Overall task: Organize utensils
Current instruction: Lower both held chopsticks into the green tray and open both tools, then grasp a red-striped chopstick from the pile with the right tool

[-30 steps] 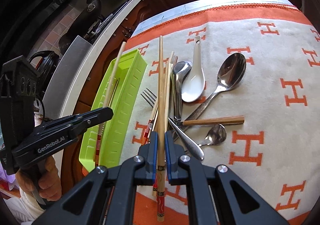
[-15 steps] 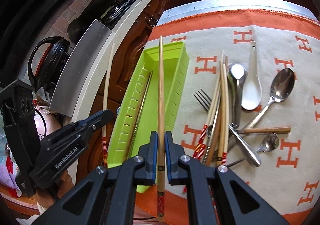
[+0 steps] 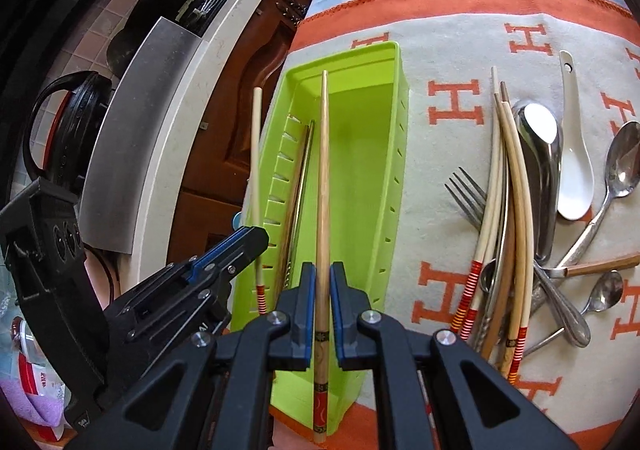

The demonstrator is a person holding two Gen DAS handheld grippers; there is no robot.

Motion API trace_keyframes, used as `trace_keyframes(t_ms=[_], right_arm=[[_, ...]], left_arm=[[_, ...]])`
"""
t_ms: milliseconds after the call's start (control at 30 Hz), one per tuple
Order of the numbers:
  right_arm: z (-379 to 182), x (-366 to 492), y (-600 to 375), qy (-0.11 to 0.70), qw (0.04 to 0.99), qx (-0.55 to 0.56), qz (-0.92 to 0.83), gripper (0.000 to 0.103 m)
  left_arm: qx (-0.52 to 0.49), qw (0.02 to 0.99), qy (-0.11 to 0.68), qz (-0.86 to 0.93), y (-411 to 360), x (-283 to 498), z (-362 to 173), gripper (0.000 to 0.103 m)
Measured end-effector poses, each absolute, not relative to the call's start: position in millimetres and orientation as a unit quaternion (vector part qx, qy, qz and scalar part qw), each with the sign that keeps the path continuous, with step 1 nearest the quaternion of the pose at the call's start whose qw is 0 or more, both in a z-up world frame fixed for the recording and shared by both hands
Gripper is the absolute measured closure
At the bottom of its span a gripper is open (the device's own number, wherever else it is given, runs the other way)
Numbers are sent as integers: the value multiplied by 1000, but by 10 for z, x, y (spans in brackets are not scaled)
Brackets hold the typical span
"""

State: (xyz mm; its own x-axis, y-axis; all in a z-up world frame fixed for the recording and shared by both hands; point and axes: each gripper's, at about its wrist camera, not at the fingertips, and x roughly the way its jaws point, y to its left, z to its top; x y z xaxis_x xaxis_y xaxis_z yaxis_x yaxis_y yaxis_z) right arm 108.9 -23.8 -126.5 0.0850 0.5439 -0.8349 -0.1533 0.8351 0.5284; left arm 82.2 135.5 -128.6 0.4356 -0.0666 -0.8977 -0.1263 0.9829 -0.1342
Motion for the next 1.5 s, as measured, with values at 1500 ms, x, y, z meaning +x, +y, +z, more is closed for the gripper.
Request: trace_keyframes(t_ms=[1500], right_arm=[[-975, 527, -1488, 551, 817, 89, 146, 83]], left_arm=[[-100, 866, 486, -57, 578, 346, -1058, 58]])
